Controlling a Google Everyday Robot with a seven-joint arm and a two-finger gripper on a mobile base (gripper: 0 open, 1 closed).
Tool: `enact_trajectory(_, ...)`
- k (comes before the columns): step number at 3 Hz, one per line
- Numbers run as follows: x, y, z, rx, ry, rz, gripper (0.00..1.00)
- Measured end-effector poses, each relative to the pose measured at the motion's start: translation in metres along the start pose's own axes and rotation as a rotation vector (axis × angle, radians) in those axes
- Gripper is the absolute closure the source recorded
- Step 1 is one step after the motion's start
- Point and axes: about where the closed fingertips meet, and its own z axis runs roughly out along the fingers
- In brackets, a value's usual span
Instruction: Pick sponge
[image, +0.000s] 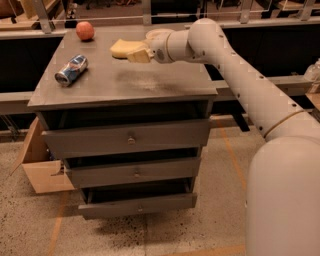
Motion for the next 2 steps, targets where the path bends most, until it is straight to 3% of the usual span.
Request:
enact_trajectory(1, -0.0272, 0.0163, -0.0107, -0.027, -0.022, -0.173, 1.00)
enact_trajectory(2, -0.0272, 0.0163, -0.0106, -0.027, -0.022, -0.173, 1.00)
